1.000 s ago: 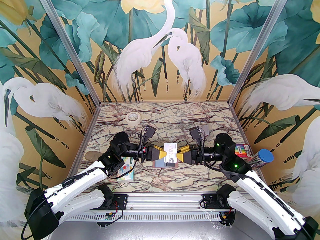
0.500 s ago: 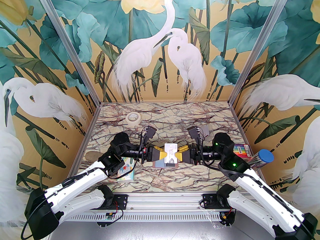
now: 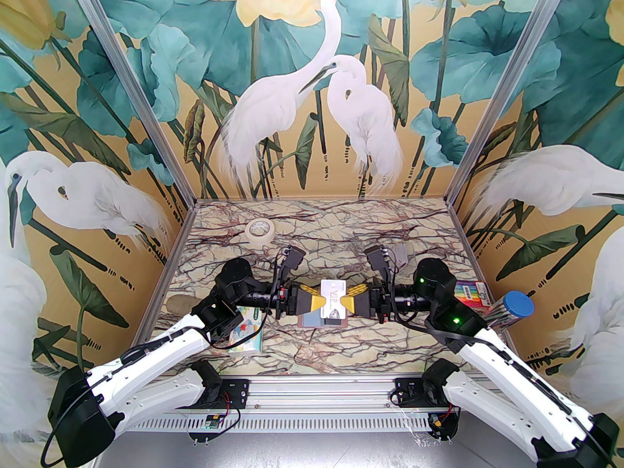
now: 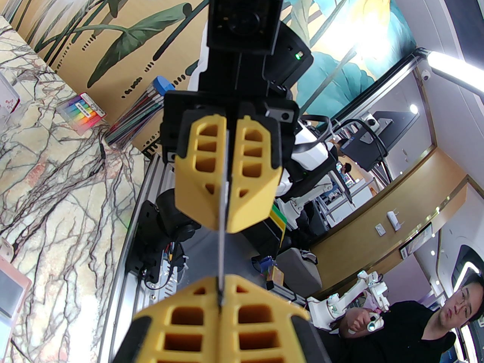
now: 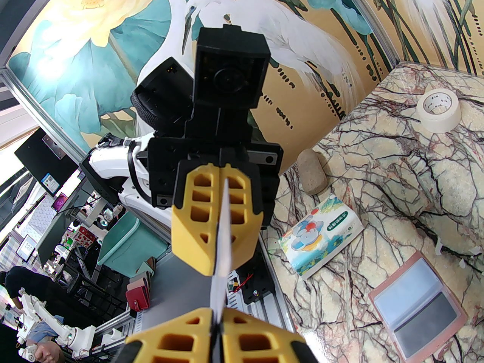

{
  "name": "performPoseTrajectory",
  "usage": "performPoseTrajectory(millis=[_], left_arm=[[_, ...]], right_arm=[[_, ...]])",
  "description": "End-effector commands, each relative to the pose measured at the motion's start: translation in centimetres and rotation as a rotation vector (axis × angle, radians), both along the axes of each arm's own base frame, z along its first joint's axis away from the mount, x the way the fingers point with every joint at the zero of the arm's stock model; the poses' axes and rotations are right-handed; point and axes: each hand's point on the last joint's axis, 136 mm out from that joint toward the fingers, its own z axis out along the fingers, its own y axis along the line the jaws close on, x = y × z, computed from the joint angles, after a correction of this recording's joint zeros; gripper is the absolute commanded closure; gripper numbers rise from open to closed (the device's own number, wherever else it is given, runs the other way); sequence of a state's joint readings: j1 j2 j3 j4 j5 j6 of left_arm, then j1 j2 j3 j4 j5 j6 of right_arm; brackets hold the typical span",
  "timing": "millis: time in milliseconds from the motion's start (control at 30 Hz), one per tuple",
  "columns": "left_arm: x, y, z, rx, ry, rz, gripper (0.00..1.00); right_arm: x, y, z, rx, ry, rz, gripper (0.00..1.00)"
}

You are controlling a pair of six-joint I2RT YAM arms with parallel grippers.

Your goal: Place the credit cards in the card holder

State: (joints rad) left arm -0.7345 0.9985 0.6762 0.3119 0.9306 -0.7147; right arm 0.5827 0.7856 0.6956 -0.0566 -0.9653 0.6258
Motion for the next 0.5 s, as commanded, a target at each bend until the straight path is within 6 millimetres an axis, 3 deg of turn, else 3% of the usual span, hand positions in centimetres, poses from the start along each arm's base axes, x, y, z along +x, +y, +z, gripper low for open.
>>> performPoseTrajectory(millis=[0, 133, 167, 233, 300, 467], left_arm=[[-0.5, 0.1, 0.0, -0.011, -0.013, -0.016, 1.00], [-0.2, 0.3, -0.1, -0.014, -0.024, 0.018, 0.98], [0.0, 0.3, -0.2, -0.008, -0.023, 0.029, 0.92], [0.6, 0.4, -0.8, 0.019, -0.019, 0.074, 0.58], [2.0, 0.9, -1.8, 0.073, -0.007, 0.165, 0.36], [6.4, 4.5, -5.2, 0.170, 0.106, 0.426, 0.26]], right_arm=[[-0.2, 0.1, 1.1, 0.018, -0.027, 0.006, 0.99], [0.0, 0.1, 1.0, 0.014, -0.022, -0.005, 1.00], [0.1, 0.1, 0.9, 0.011, -0.020, -0.010, 1.00], [0.3, 0.1, 0.6, 0.001, -0.008, -0.028, 1.00], [0.9, 0.0, 0.1, -0.026, 0.009, -0.064, 1.00], [2.7, -0.2, -3.0, -0.123, 0.111, -0.160, 1.00]])
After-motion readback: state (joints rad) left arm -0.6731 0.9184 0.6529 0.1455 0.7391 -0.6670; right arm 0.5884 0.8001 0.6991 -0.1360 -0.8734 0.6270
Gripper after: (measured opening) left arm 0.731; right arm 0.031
